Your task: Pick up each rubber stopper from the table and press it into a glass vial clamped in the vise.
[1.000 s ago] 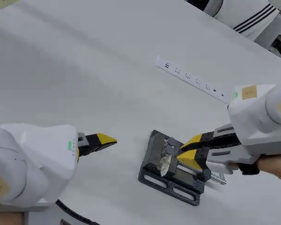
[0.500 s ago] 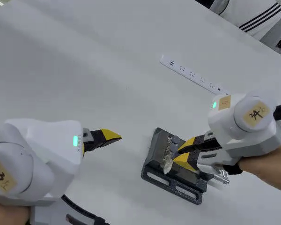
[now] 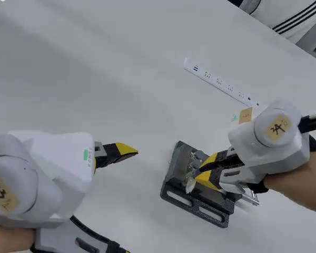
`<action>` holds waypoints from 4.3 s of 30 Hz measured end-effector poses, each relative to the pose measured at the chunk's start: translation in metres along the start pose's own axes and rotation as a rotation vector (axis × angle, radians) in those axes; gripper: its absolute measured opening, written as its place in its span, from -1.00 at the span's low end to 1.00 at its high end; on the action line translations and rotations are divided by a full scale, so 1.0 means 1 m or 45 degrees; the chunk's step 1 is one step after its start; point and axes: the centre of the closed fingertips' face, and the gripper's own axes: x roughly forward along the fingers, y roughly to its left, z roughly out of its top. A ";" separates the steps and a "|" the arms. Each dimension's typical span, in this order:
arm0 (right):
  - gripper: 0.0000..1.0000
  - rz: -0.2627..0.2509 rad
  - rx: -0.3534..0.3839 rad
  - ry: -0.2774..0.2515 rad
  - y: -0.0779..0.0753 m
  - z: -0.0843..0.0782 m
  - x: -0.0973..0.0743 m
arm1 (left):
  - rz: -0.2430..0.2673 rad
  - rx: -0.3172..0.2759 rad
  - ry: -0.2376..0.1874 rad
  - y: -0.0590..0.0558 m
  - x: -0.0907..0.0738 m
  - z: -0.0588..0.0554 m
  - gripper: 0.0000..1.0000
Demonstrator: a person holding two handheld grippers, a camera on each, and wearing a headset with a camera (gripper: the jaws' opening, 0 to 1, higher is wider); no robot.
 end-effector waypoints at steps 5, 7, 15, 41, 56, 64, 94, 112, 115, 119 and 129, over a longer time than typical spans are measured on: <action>-0.90 0.008 -0.001 0.002 0.001 0.001 0.001 | -0.001 0.001 -0.002 0.000 0.001 0.001 0.98; -0.90 0.008 0.003 0.001 0.001 0.001 0.001 | -0.001 -0.002 -0.004 0.000 0.001 0.002 0.98; -0.90 0.010 -0.016 0.030 0.001 0.002 0.002 | -0.003 -0.003 -0.008 0.000 0.001 0.004 0.98; -0.91 0.023 0.038 0.162 0.001 0.003 0.006 | 0.001 -0.020 -0.018 0.003 -0.003 0.002 0.98; -0.89 0.023 -0.010 0.230 0.004 0.001 0.005 | -0.004 -0.018 -0.014 0.001 -0.002 0.001 0.97; -0.84 0.007 -0.011 0.148 0.001 0.005 0.009 | 0.001 -0.023 -0.018 0.003 -0.004 0.002 0.96; -1.00 0.002 0.135 -0.050 0.003 0.006 -0.010 | -0.023 -0.023 0.000 0.000 0.000 0.002 0.94; -1.00 0.012 0.135 -0.043 0.001 0.003 0.001 | -0.029 -0.025 0.000 -0.001 0.000 0.002 0.91; -1.00 0.017 0.132 -0.041 0.000 0.003 0.001 | -0.029 -0.027 0.000 0.000 0.000 0.001 0.91; -1.00 0.023 0.125 -0.037 0.000 0.003 0.001 | -0.031 -0.027 -0.002 -0.001 0.000 0.000 0.91; -1.00 0.021 0.100 -0.013 -0.001 0.004 0.002 | -0.029 -0.030 -0.014 0.000 0.001 0.002 0.90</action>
